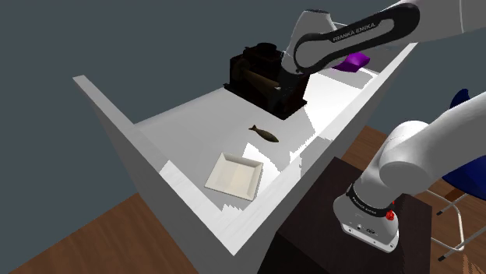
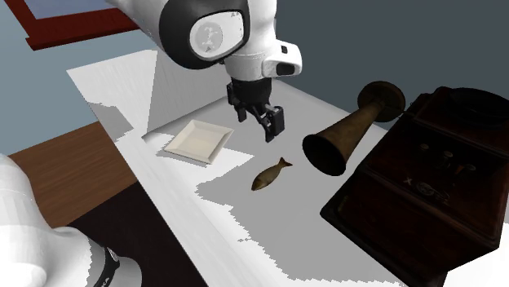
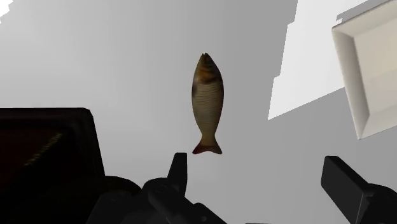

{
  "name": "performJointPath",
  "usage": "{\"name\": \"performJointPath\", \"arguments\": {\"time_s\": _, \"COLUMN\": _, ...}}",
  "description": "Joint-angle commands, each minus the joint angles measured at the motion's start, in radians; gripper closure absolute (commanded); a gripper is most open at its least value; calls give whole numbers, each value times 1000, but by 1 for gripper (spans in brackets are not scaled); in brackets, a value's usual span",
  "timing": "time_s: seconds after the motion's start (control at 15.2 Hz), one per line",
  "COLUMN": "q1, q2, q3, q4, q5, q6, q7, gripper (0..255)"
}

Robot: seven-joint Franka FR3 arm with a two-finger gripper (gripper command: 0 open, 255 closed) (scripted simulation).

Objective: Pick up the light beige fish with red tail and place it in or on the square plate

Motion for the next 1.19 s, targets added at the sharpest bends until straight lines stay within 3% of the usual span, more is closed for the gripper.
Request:
{"name": "performJointPath", "arguments": {"time_s": 0.0, "q1": -1, "q2": 67, "q3": -18, "q4": -7, "q5": 4, "q6": 66, "q7": -27, "gripper": 0}}
{"name": "performJointPath", "arguments": {"time_s": 0.33, "q1": 3, "q2": 256, "q3": -61, "q4": 13, "q5": 42, "q6": 211, "q7": -108, "gripper": 0}}
{"name": "performJointPath", "arguments": {"time_s": 0.66, "q1": 2, "q2": 452, "q3": -86, "q4": 65, "q5": 127, "q6": 328, "q7": -216, "gripper": 0}}
{"name": "performJointPath", "arguments": {"time_s": 1.12, "q1": 1, "q2": 556, "q3": -66, "q4": 72, "q5": 207, "q6": 419, "q7": -274, "gripper": 0}}
